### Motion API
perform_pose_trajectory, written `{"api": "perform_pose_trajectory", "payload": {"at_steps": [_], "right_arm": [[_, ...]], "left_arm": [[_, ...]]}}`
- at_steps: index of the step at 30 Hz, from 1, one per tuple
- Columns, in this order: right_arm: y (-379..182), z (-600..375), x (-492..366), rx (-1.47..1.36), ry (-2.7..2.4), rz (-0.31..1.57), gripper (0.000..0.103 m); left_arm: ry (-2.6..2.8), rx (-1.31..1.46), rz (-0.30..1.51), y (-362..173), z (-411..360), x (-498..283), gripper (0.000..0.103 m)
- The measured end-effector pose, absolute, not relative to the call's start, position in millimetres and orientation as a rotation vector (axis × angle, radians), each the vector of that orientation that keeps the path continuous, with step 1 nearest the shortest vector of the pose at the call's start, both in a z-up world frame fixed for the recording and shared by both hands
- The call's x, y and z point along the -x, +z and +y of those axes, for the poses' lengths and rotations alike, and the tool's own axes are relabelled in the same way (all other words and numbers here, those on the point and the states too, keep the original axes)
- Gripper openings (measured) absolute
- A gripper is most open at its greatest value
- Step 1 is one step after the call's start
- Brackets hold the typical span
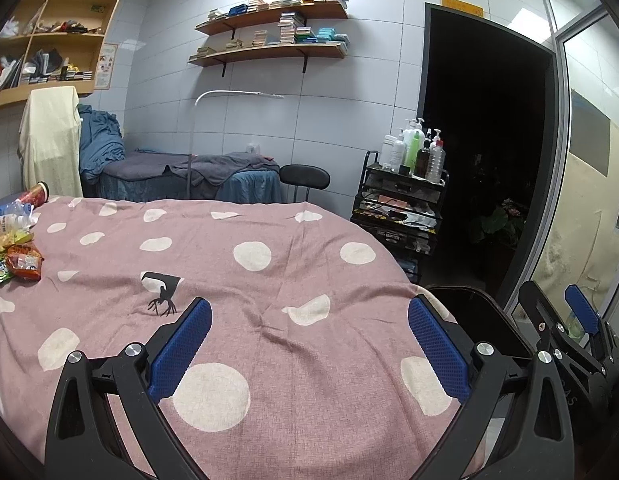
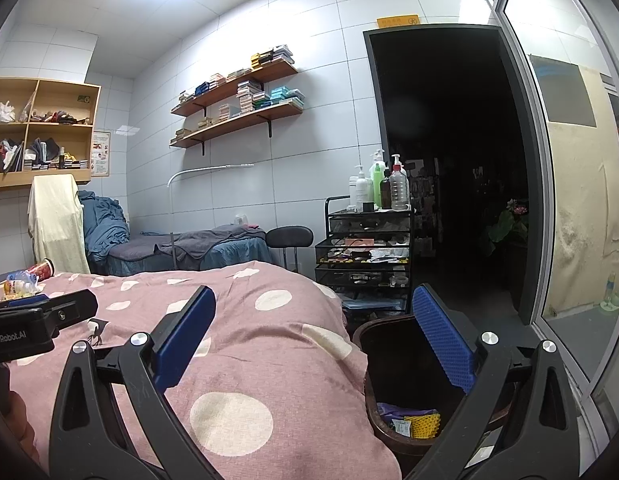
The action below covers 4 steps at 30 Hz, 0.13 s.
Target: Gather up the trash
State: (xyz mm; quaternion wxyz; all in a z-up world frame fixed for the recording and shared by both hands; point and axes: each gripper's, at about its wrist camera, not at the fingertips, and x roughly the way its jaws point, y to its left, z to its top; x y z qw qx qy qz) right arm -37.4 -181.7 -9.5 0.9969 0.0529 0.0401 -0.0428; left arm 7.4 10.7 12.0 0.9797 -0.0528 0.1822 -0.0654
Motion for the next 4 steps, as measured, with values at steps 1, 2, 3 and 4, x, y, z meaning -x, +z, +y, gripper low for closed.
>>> {"api": "perform_pose_trajectory", "payload": {"at_steps": [1, 2, 3, 4], "right_arm": [[-9.4, -181.2, 37.1, -0.105, -0.085, 0.082, 0.097], [-9.6, -180.9, 36.9, -0.104, -0.085, 0.082, 0.097], [-9.6, -180.7, 36.6, -0.103, -0.085, 0.083, 0.097], [-9.7, -180.6, 36.5, -0.103, -0.084, 0.084, 0.097]], "left_arm": [[-0.131, 0.107, 0.371, 11.6, 10.4, -8.1, 0.098], [-0.127, 0.106, 0.375, 11.0, 10.6, -8.4, 0.098], [-0.124, 0.105, 0.377, 10.5, 10.8, -8.5, 0.098], [-0.123, 0.105, 0.378, 10.4, 10.9, -8.7, 0.098]]}}
